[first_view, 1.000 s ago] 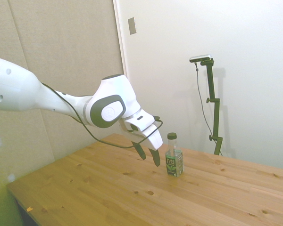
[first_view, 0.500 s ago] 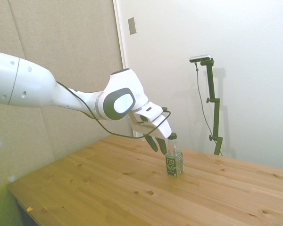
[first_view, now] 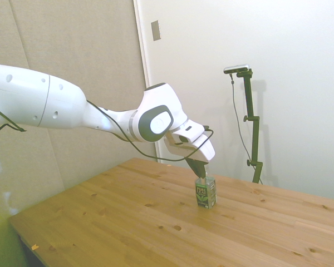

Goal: Knock down the bottle

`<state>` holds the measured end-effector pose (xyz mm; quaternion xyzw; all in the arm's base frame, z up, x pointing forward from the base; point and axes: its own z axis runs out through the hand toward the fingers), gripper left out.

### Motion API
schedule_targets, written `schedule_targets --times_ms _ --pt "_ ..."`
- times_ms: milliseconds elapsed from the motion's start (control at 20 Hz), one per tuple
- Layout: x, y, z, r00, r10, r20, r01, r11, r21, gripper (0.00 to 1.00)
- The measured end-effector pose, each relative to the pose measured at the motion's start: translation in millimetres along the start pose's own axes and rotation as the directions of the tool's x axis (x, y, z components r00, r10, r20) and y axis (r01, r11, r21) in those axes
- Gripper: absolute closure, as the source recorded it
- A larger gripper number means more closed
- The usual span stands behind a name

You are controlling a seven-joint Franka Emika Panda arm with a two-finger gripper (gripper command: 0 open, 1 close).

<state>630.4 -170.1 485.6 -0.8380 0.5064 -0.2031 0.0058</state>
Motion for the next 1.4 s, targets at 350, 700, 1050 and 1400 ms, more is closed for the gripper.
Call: schedule_targets --times_ms 350,700,1050,1400 --pt "-3 -22 -10 1.000 0.018 -0.016 -0.018 0.999 0.029 1.00" --pt "6 -57 -7 0.994 0.097 -0.047 -0.094 0.994 0.064 1.00" --pt "19 -92 26 0.984 0.159 -0.084 -0.154 0.986 0.057 1.00" --pt "31 -111 43 0.971 0.212 -0.113 -0.206 0.976 0.064 1.00"
